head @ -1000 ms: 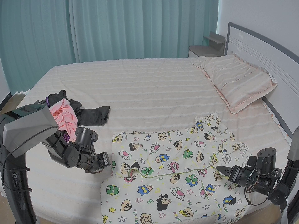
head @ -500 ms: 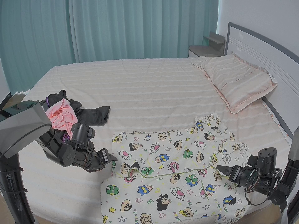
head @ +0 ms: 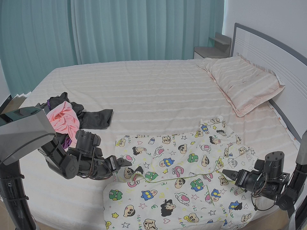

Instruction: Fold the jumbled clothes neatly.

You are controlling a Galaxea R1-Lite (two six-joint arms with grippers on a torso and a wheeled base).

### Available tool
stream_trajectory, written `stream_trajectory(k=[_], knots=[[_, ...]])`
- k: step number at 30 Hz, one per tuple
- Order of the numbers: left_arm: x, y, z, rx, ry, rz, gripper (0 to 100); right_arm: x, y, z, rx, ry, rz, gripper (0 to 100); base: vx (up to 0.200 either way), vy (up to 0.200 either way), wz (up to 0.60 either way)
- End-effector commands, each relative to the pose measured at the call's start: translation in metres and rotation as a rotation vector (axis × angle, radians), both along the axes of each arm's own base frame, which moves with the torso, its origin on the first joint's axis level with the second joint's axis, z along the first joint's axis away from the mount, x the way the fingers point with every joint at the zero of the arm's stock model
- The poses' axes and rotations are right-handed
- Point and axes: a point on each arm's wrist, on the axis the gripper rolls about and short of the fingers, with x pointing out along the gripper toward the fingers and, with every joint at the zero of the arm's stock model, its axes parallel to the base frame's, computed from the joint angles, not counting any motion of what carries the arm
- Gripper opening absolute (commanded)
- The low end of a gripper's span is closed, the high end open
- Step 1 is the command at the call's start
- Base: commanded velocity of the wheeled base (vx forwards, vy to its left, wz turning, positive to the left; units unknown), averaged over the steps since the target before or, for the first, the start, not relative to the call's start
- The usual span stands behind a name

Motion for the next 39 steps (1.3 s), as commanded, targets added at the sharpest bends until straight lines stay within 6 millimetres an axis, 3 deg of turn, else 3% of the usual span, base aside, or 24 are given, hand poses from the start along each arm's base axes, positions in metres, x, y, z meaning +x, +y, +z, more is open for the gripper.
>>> stream_trajectory(k=[1,4,24,39], knots=[[-0.007,-0.007,-0.019,0.026,-0.001,-0.013,100,-0.004,-0.001,-0.001,-0.007,0.013,-0.001,100,0.0,0.0,0.0],[-0.009,-0.013,-0.027,0.035,-0.051,-0.008,100,-0.004,-0.001,-0.001,-0.007,0.013,-0.001,100,0.0,0.0,0.0],[-0.009,-0.013,-0.026,0.031,-0.06,-0.005,100,-0.003,-0.001,-0.001,-0.006,0.012,-0.001,100,0.0,0.0,0.0],[-0.015,-0.007,0.014,-0.013,-0.15,0.016,100,-0.003,-0.001,-0.001,-0.006,0.012,-0.001,100,0.0,0.0,0.0]])
